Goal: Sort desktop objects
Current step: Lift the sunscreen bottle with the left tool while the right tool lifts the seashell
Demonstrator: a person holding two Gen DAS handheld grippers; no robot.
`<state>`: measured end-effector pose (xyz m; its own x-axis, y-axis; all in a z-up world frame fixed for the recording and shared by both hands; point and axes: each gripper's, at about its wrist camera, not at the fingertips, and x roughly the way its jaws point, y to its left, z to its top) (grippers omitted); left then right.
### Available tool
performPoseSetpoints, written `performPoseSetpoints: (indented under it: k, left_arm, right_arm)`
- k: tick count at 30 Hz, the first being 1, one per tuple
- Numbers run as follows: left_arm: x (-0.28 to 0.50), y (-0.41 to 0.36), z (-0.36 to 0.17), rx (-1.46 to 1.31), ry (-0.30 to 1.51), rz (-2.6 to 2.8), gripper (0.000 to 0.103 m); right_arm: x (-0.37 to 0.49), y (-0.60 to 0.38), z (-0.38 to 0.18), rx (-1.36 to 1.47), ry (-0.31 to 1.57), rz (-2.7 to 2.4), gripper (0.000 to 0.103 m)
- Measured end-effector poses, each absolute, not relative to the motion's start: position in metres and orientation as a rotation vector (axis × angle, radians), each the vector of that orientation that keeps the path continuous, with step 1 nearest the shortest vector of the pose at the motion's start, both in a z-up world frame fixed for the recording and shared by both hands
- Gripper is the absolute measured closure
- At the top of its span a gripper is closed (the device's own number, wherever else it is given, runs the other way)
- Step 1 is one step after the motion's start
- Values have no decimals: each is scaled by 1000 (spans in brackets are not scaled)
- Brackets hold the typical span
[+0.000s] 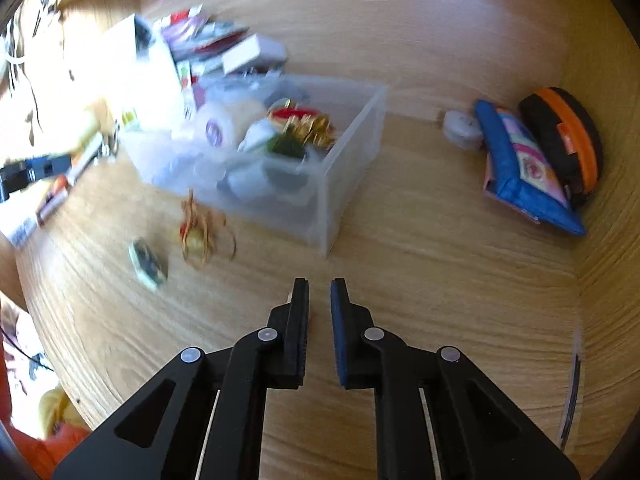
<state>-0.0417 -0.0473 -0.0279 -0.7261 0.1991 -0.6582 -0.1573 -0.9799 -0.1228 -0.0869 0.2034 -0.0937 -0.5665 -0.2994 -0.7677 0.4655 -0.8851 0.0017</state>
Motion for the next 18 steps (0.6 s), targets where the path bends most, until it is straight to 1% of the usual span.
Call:
performPoseSetpoints:
  k: [7,12,14,16,18]
  left_arm:
    - [-39,-49,-29,-1054,-122,2752,54]
    - [-39,-52,-29,-1050,-133,2751,54]
    - [-38,-53,-28,-1044,-145,2750,54]
    - [-38,-55,-28,-1040,-154,2747,54]
    - [-38,-55,-27,-1041,-152,2751,54]
  right_arm:
    - [-90,197,-107,1195,223,-2354,93]
    - [-91,191,-109,1197,252,-2354,91]
    - [-92,191,-111,1212,246,-2352,88]
    - [-93,190,-118,1245,242,-2335,87]
    - [-90,189,-118,1214,259,-2356,87]
